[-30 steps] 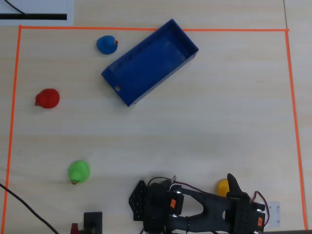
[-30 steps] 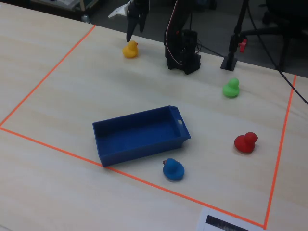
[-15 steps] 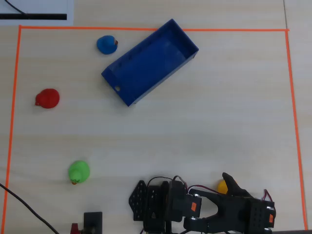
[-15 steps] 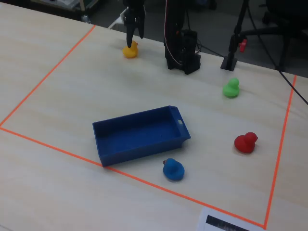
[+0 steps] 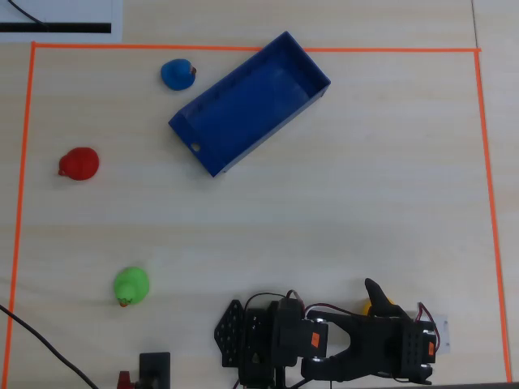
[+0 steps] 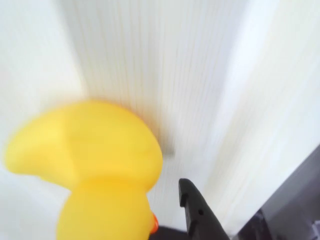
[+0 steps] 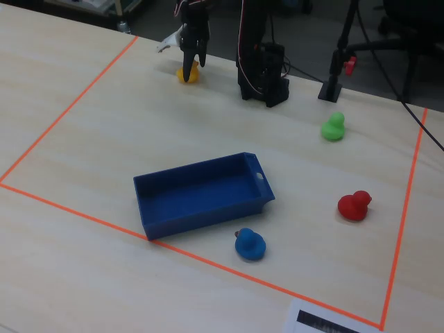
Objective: Grasp yellow duck and put it into box.
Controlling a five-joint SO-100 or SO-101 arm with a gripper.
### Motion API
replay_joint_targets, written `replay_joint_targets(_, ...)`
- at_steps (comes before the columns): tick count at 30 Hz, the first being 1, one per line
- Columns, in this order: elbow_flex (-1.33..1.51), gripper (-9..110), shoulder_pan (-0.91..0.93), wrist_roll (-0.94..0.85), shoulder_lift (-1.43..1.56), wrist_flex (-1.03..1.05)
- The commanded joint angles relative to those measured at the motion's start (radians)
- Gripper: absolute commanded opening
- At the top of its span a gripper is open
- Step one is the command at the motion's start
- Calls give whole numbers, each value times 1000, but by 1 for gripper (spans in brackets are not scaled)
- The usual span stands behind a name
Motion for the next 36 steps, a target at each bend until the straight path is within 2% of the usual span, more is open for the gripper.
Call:
replay_joint_targets(1,-3,53,-15,6,14,-43)
replay_joint_targets(17,-8,50,-20,8,-72,-132)
replay_joint_targets(19,-8,43,-20,0,-80,-135)
replay_joint_targets(20,-5,34,-26,-18,-83,-135)
replay_joint_targets(22,6,3,-43,-32,-84,-132)
replay_joint_targets(23,5,0,-46,2,-83,-140)
replay_joint_targets(31,-6,0,-60,123,-63,-181)
replay_joint_targets(36,-150,0,-94,268,-32,-86)
